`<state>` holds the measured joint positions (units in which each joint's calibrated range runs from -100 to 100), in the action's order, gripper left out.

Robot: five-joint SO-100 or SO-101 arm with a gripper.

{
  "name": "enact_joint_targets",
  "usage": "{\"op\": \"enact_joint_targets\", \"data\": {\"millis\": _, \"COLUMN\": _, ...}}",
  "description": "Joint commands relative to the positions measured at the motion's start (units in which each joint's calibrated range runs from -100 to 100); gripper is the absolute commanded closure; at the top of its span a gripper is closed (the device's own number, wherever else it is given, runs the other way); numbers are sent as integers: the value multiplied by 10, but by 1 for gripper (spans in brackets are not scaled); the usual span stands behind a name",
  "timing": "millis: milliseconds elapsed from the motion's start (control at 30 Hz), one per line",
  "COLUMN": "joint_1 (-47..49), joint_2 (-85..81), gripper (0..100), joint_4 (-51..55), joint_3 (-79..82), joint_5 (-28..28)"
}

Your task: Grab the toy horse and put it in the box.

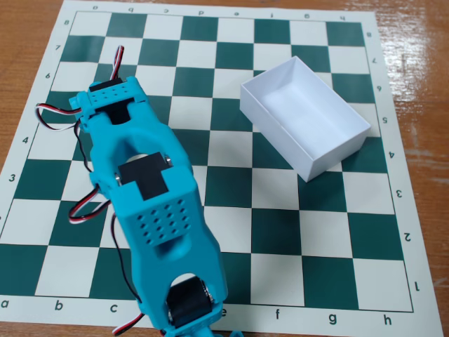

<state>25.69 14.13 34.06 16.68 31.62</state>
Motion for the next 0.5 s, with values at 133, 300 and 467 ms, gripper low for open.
{"op": "enact_joint_targets", "data": {"millis": 133, "joint_1": -12, "joint_2": -71, "gripper": 100, "joint_4": 2, "joint_3": 23, "joint_5": 4}}
{"op": "enact_joint_targets", "data": {"millis": 300, "joint_1": -12, "joint_2": -67, "gripper": 82, "joint_4": 6, "joint_3": 37, "joint_5": 14}}
{"op": "enact_joint_targets", "data": {"millis": 467, "joint_1": -19, "joint_2": -63, "gripper": 77, "joint_4": 2, "joint_3": 58, "joint_5": 35}}
